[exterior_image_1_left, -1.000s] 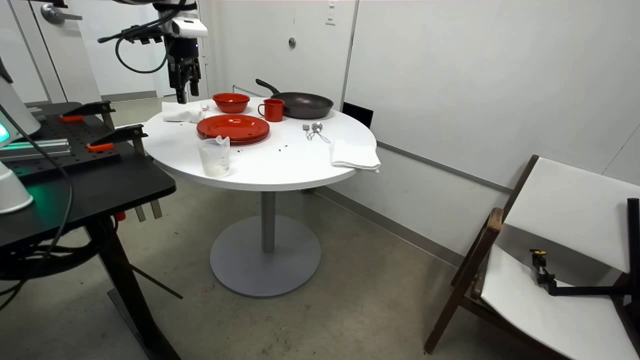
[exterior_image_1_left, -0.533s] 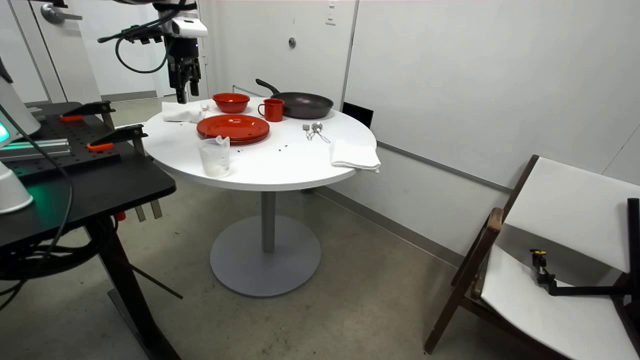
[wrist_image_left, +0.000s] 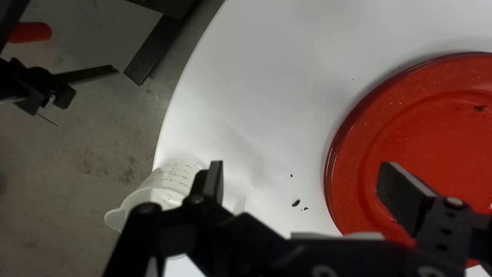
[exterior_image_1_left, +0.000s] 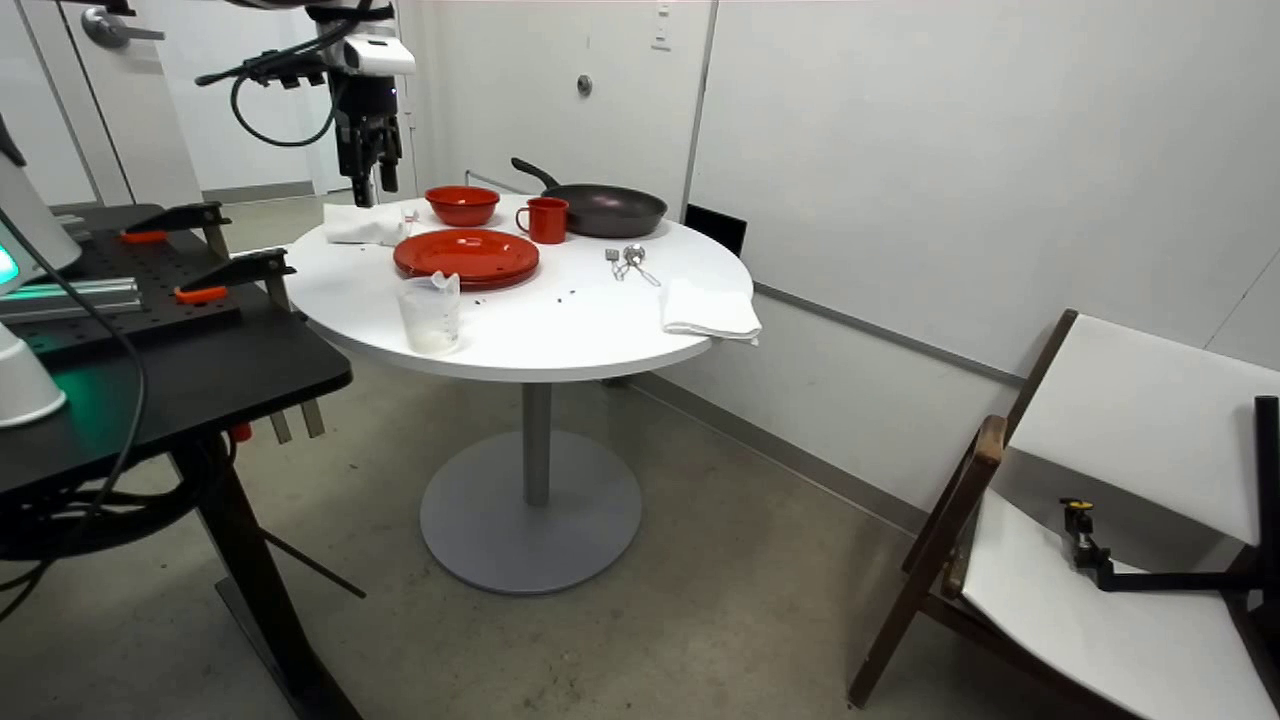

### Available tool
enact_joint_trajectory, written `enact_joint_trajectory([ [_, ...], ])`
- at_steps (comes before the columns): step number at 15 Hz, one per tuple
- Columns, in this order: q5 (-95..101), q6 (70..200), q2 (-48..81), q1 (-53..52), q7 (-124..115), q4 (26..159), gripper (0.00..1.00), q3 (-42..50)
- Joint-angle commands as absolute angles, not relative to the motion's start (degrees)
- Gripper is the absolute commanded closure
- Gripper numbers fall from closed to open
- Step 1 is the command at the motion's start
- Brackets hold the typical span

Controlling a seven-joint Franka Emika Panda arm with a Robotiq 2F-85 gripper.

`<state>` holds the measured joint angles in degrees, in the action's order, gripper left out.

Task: Use the tea towel to wipe the plate

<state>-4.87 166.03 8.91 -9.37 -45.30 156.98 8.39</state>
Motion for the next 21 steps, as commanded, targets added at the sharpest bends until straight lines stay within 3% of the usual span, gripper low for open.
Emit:
enact_joint_trajectory([
  [1, -4.28, 165.97, 8.91, -8.24, -45.70, 156.91, 0.00, 7.43],
  [15, -1.00, 169.06, 11.42, -8.91, -48.37, 156.16, 0.00, 10.23],
  [21, 4.36, 173.16, 16.71, -13.68, -54.43, 154.18, 0.00, 18.56],
])
